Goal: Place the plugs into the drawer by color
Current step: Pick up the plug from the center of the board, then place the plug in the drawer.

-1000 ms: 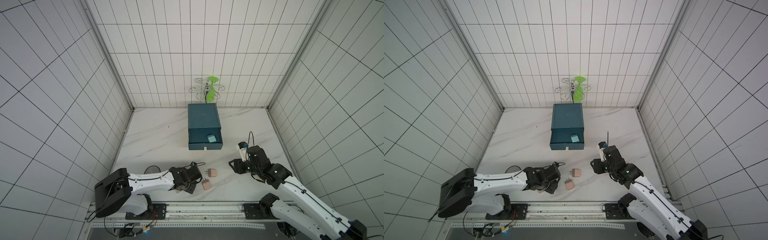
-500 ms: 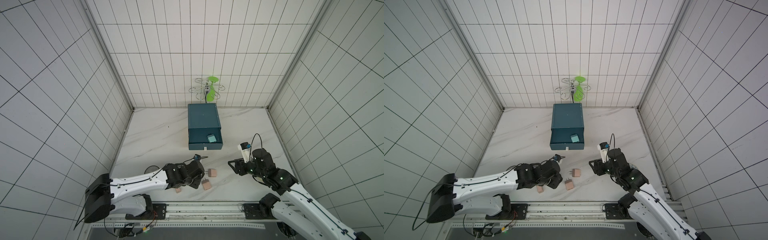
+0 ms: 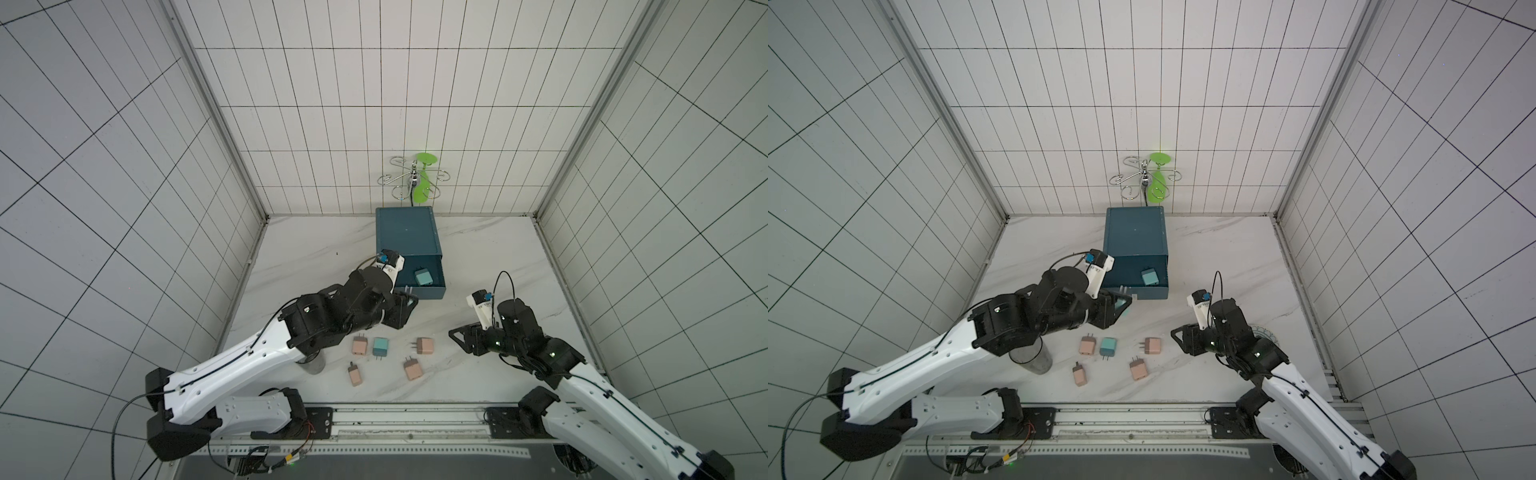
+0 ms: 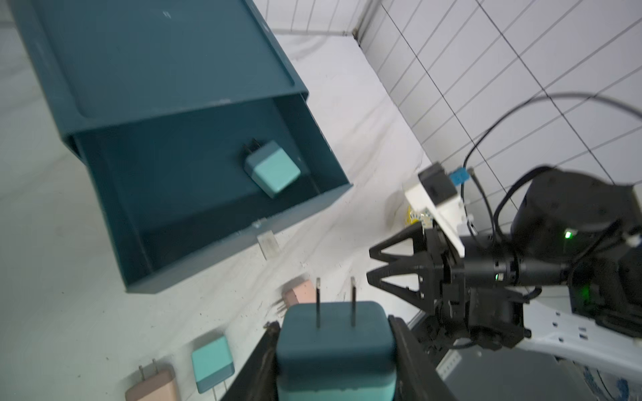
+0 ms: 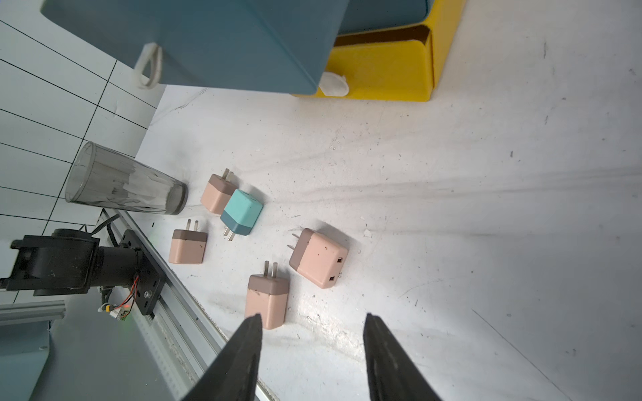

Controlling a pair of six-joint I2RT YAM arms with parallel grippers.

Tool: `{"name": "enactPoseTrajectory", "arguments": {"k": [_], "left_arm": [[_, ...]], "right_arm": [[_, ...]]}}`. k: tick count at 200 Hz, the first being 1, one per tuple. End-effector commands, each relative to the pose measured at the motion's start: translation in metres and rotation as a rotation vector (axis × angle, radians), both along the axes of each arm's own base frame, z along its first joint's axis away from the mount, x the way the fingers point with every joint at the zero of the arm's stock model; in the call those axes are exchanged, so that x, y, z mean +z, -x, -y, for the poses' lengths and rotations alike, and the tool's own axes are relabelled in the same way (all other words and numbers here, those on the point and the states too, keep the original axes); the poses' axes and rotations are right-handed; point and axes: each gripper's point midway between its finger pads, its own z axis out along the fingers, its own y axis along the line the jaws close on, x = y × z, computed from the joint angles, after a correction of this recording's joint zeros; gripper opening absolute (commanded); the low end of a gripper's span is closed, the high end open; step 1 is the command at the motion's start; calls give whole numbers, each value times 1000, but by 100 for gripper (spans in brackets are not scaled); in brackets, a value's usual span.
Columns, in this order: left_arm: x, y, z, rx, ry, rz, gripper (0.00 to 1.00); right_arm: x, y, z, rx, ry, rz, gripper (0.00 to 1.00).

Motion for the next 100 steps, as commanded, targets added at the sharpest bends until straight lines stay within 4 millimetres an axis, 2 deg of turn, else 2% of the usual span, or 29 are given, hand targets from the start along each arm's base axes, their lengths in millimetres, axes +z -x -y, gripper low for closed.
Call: {"name": "enactPoseTrajectory", "arguments": {"k": [1,15,46,60,85,100], "left_arm": [[-14,-34,-21,91,-141,-33,0],[-19,-56,-28,128,-188,-65,0],[-52,-96,-33,166,-259,-150,0],[-62,-105,-33,182,-295,-162,0],[-78,-109,-20,163,-294,-209,0],[-88,-117,-25,203,-342,-210,0]], "right_arm": [[-15,0,9,-74,-15,-2,51],[-14,2,9,-76,-37,-1,51],[-19,6,7,-61,-35,-27,51],[-22,6,5,-56,-36,-40,51],[-27,7,3,-47,-26,-56,50],[-28,6,3,-49,-20,-59,50]]}}
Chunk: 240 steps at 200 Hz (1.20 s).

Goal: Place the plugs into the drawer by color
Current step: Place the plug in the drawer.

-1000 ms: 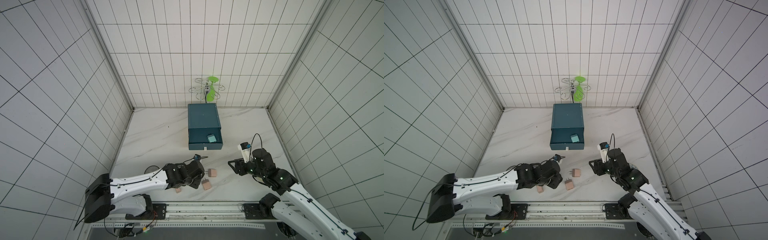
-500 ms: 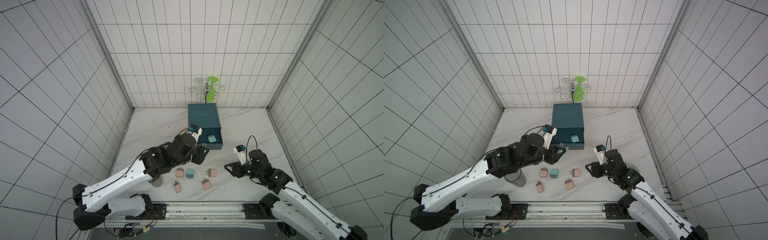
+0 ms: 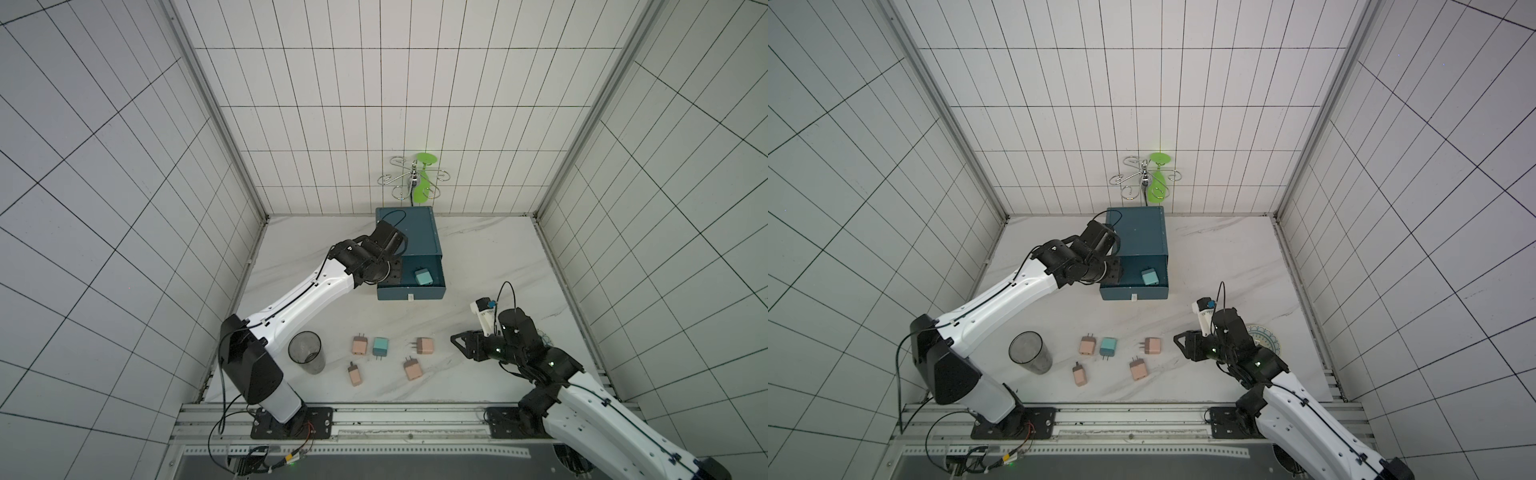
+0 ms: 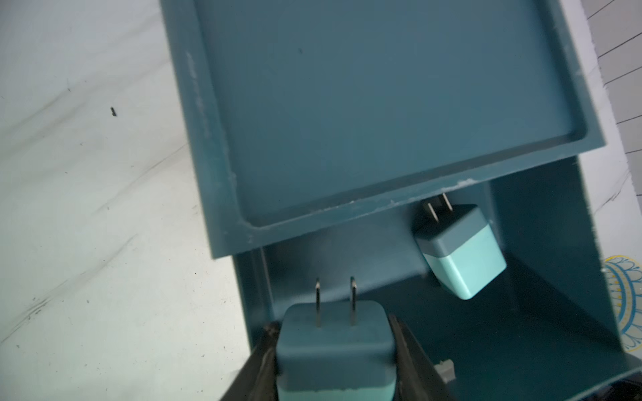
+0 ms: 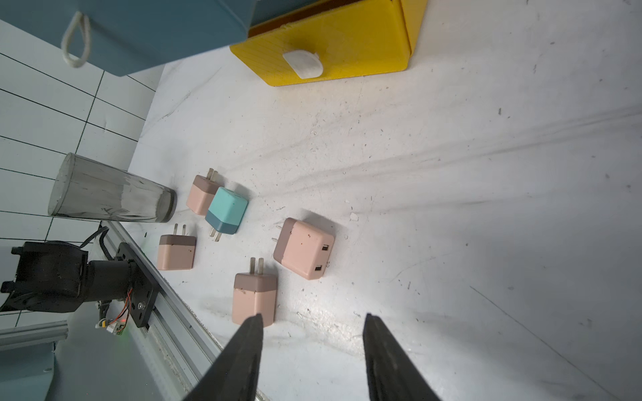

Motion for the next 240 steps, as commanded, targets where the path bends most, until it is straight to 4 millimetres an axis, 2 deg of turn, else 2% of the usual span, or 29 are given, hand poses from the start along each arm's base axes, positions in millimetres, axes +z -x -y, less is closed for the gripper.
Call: {"name": "enactPoseTrajectory", "arguments": {"k": [1,50,83,108,124,137,164,187,212,240], "left_arm": [[9,-9,2,8,-14,30,0],[-9,-9,-1,11,-78,-10,0],[-34,-7,6,-10,-97,-75,6],[-40,-10,2,9,-126,-72,12],[-45,-9,4,2,-126,-87,22],[-48,-8,10,-14,-106,-93,25],[-48,-7,19,-30,-70,-103,40],[-43,-8,19,-25,-56,-92,45],[-29,-9,20,-18,-35,-69,50],[-14,-11,20,-11,-20,-45,62]], "right_arm": [[-8,2,-1,5,2,-11,50],[-11,1,-1,-3,14,-12,50],[-16,0,0,-6,29,-23,51],[-19,0,0,-4,40,-33,51],[-21,-1,0,-6,45,-37,51],[-21,-1,-1,-5,47,-41,51],[-23,-1,-1,-5,53,-47,51],[-24,-1,0,-7,55,-47,52],[-24,-1,0,-7,53,-45,52],[-25,-1,0,-7,58,-48,52]]}}
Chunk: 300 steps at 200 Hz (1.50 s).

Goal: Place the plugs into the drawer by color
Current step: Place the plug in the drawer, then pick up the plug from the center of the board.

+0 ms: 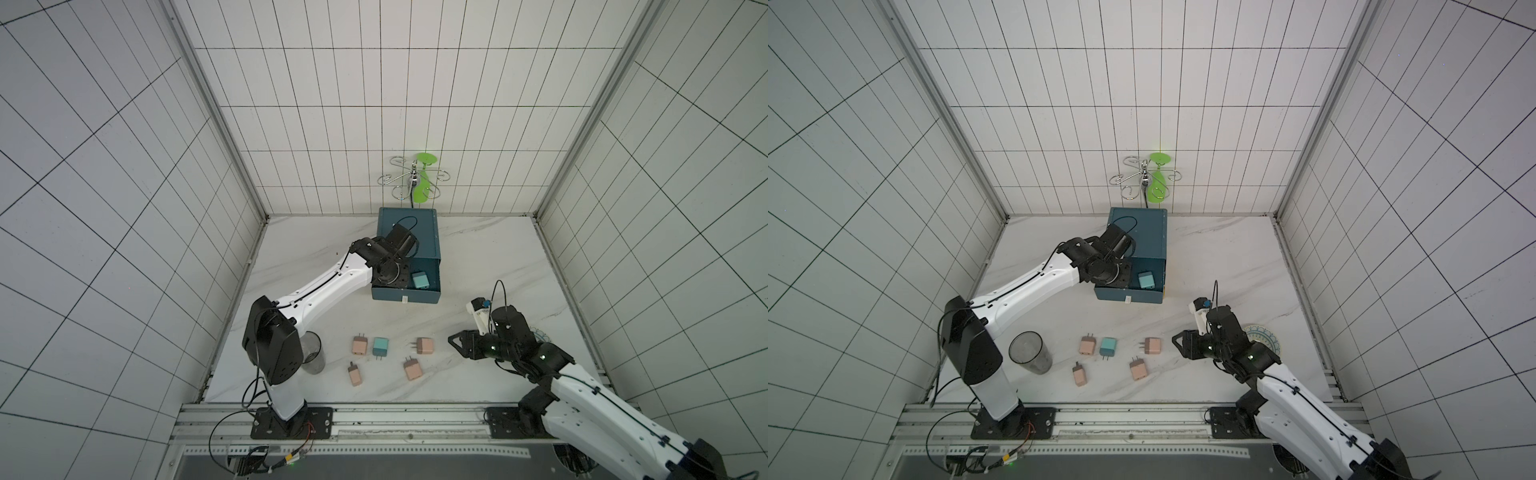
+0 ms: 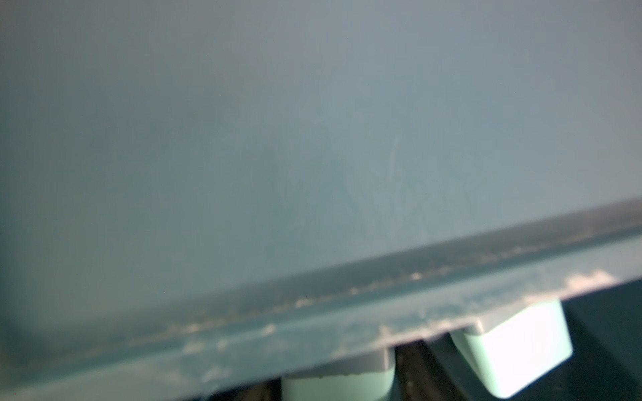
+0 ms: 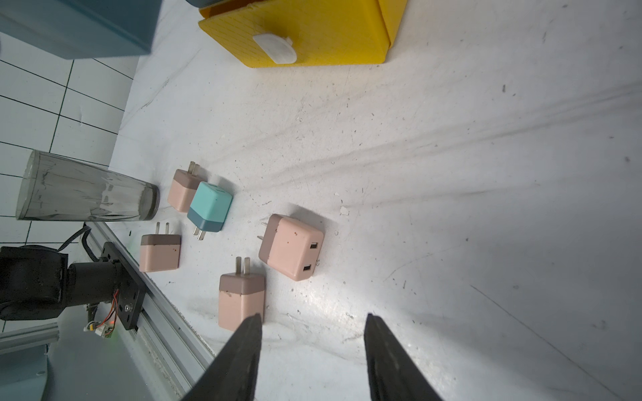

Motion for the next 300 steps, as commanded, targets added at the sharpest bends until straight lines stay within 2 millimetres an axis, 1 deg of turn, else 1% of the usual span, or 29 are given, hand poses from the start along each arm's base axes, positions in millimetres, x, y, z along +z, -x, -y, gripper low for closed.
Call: {"name": "enactPoseTrajectory", "arguments": {"k": [1,17,26,44,55,64,77,96,111,118,131,138,143,151,164,174,181,189,204,212,230,243,265,286,300], "left_arm": [[24,-4,4,2,38,42,62],[32,-3,2,5,40,51,63],[42,-1,3,1,60,61,62],[73,5,3,-9,128,120,62],[92,11,-4,-4,146,168,62],[104,17,-11,1,165,193,62],[112,33,-21,-2,195,199,62],[106,63,-36,-13,219,195,61],[94,88,-49,-13,244,187,59],[92,99,-56,-11,261,189,59],[77,115,-73,23,244,202,60],[69,123,-79,28,235,208,60],[65,128,-80,29,242,210,60],[51,135,-81,23,250,191,59],[31,145,-77,8,272,136,60],[15,149,-73,14,279,105,60],[4,151,-68,13,284,99,60],[-9,150,-62,28,283,106,63],[-30,150,-49,27,260,120,65],[-38,149,-42,19,236,115,66],[-52,141,-29,11,196,114,67],[-69,136,-23,18,159,90,66],[-98,129,-18,22,63,60,64],[-110,123,-18,38,22,70,64],[-113,120,-19,46,5,77,64]], "right_arm": [[-11,2,3,-6,22,-6,52],[-11,2,4,-8,24,-4,52],[-11,2,3,-6,25,-4,52],[-12,1,4,-9,27,-3,52],[-12,1,4,-10,29,-4,52],[-12,1,4,-12,29,-4,52],[-11,1,5,-11,30,-1,52],[-10,1,5,-14,29,7,52],[-10,0,7,-21,32,11,52],[-9,0,7,-23,32,14,52],[-8,-1,8,-27,39,20,52],[-9,-2,9,-30,45,21,52],[-9,-2,10,-33,49,22,52],[-10,-2,11,-37,55,22,52],[-11,-3,12,-42,61,24,52],[-11,-3,13,-44,68,24,52],[-12,-3,14,-47,71,25,52],[-12,-3,14,-46,74,25,52],[-11,-3,14,-45,71,28,52],[-9,-3,14,-44,67,32,52],[-7,-2,14,-40,58,39,53],[-8,-2,15,-44,60,39,53],[-9,-2,16,-46,65,35,53],[-9,-1,14,-41,59,33,53],[-9,-1,14,-42,58,32,53]]}}
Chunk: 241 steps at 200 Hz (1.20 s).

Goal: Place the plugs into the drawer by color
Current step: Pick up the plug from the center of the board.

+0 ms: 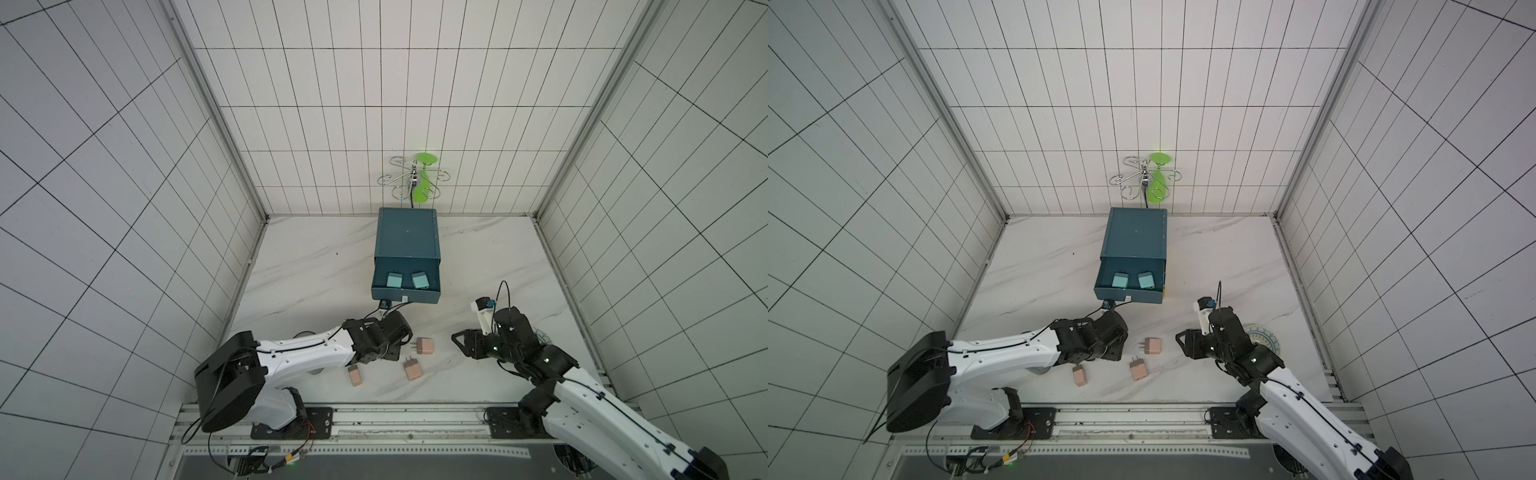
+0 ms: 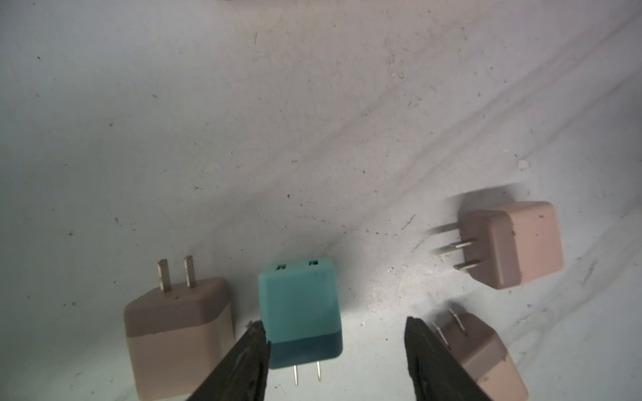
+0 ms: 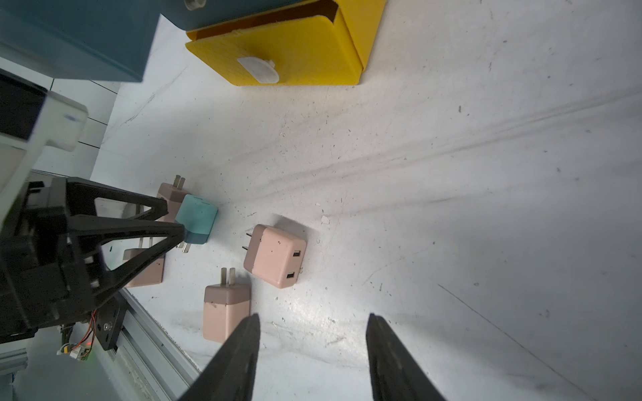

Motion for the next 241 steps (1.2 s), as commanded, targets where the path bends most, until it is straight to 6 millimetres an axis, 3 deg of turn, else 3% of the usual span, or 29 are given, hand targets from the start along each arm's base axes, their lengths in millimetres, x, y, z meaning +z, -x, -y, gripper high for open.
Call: {"name": "enactPoseTrajectory", "arguments": {"k": [1,90,167,181,200,222,231,241], "left_arm": [[13,-18,10,34,28,80,64],[-24,-13,-9,63,-89,26,60],[-50,-5,-4,39,-123,-42,39],[-46,-5,-2,35,-115,-40,33],[-29,-4,6,18,-74,-22,9],[8,-1,20,-14,34,31,6],[25,2,26,-45,96,34,0],[43,8,34,-86,162,33,0]], "right_arm": [[-12,5,4,8,27,-14,53],[-15,5,4,8,30,-23,54],[-16,4,4,4,37,-26,54],[-16,4,4,4,38,-25,54],[-14,6,2,16,28,-24,54],[-2,13,-9,82,-43,-10,55],[7,18,-17,128,-94,1,57],[18,28,-28,204,-174,6,61]]}}
